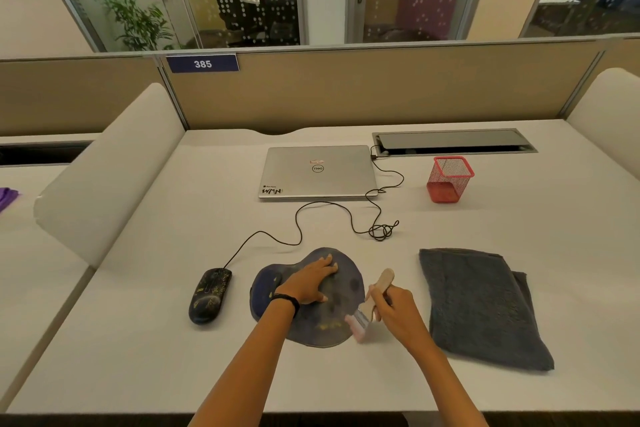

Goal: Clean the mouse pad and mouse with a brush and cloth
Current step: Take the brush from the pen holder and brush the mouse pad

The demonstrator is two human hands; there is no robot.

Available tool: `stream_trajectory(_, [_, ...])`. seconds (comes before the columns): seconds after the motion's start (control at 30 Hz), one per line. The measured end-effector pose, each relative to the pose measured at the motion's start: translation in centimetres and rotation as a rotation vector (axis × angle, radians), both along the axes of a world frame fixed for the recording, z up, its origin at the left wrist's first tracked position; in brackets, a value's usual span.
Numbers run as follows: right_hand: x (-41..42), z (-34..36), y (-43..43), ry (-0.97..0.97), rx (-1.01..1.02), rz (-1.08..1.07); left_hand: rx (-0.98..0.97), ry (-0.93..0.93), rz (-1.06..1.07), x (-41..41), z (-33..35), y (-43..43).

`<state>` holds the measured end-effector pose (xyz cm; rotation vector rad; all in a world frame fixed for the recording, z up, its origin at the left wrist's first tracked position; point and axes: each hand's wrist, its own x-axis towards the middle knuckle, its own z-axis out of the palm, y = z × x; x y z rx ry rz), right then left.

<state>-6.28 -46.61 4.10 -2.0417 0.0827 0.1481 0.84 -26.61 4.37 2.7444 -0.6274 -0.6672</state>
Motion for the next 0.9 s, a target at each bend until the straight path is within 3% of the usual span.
stream_trajectory(0.2, [-0.4, -0.36, 0.15, -0.081, 0.059, -0.1, 0.003, -0.014, -0.003, -0.08, 0.08, -0.05])
stream_trajectory(0.37, [-0.45, -0.24, -0.06, 0.003, 0.045, -0.044, 0.001, -0.004, -0.007, -0.13, 0.14, -0.06])
stream_trajectory(0.5, [-0.53, -0.14, 0.09, -0.078, 0.109, -0.129, 0.004, -0.005, -0.01, -0.11, 0.25, -0.14])
stream_trajectory(0.67, [-0.48, -0.67, 0.14, 0.057, 0.072, -0.057, 0.019, -0.003, -0.022, -0.04, 0.19, -0.06])
stream_trajectory(0.9, [-0.47, -0.16, 0.32, -0.022, 0.124, -0.13, 0.018, 0.007, -0.006, -0.03, 0.18, -0.14])
